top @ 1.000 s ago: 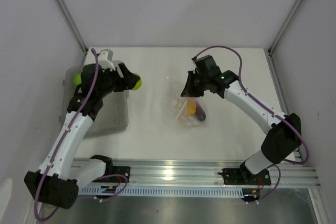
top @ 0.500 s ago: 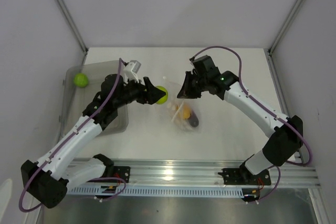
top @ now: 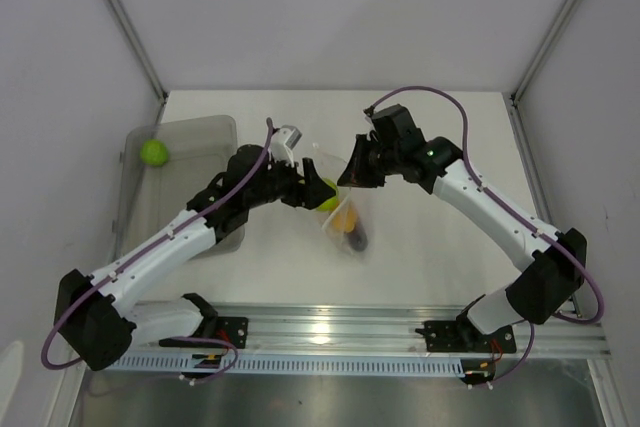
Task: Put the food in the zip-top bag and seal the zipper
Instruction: Place the fake fruit in the zipper food storage bag.
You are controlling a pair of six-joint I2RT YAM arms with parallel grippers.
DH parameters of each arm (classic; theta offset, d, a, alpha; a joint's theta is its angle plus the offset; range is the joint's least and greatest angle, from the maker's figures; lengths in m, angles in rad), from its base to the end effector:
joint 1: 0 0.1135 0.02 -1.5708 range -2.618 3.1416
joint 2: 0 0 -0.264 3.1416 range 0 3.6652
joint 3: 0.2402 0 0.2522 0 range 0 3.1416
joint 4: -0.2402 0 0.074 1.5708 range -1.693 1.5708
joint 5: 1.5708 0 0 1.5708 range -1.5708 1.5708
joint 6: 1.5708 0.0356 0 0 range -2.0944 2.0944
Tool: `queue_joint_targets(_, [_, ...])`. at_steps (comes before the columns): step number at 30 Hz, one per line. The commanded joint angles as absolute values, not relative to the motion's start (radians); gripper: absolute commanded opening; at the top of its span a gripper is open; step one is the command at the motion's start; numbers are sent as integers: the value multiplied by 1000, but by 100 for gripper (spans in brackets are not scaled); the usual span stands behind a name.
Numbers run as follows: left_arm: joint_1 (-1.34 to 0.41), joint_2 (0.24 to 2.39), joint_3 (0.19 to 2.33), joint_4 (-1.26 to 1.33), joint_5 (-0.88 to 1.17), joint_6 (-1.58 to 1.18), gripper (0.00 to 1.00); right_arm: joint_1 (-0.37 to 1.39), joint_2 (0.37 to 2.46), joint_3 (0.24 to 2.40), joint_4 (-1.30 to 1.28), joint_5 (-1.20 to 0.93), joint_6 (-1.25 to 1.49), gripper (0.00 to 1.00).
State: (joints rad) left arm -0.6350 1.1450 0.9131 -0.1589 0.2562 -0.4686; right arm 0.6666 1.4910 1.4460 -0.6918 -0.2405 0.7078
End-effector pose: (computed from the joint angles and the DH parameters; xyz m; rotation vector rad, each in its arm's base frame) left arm 0.2067 -0.1635 0.3147 0.3501 2.0491 -0.9541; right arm 0.2516 0.2087 0.3526 -0.0817 2.4848 0.9295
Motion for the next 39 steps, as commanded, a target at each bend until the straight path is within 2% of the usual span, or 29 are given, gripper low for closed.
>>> queue_joint_targets(1, [-667, 1144, 957, -121, 232, -431, 11, 673, 1460, 1485, -696, -232, 718, 0])
queue_joint_targets(2, [-670, 1144, 959, -123, 232, -430, 14, 673, 1462, 1488, -693, -232, 718, 0])
queue_joint_targets(4, [-670, 1138, 960, -130, 210, -425, 31, 673, 1463, 1491, -696, -230, 719, 0])
queue_joint_targets(5, [-670, 1132, 957, -135, 201, -419, 47, 672, 1463, 1499, -698, -230, 716, 0])
queue_joint_targets(8, [-670, 1118, 954, -138, 190, -396, 71, 667, 1468, 1512, -712, -227, 707, 0])
queue_joint_targets(12, [-670, 1101, 948, -149, 170, -376, 82, 660, 1467, 1506, -710, -230, 706, 0])
queue_joint_targets(16, [-670, 1103, 939, -132, 187, -368, 99, 655, 1470, 1499, -701, -236, 706, 0])
queue_joint_targets(23, [-670, 1077, 923, -117, 169, -373, 99, 647, 1468, 1496, -701, -241, 701, 0])
queue_joint_targets(28, [-669, 1040, 931, -155, 6, -390, 99, 637, 1456, 1477, -704, -232, 693, 0])
queue_joint_targets(30, [-667, 1043, 951, -193, -142, -411, 99, 634, 1448, 1465, -706, -227, 689, 0])
queue_joint_targets(35, [-542, 1107, 1026, -356, -199, -455, 100, 618, 1447, 1440, -695, -227, 673, 0])
queue_joint_targets(39, [-451, 1127, 1016, -356, -248, -445, 100, 609, 1459, 1436, -681, -242, 655, 0])
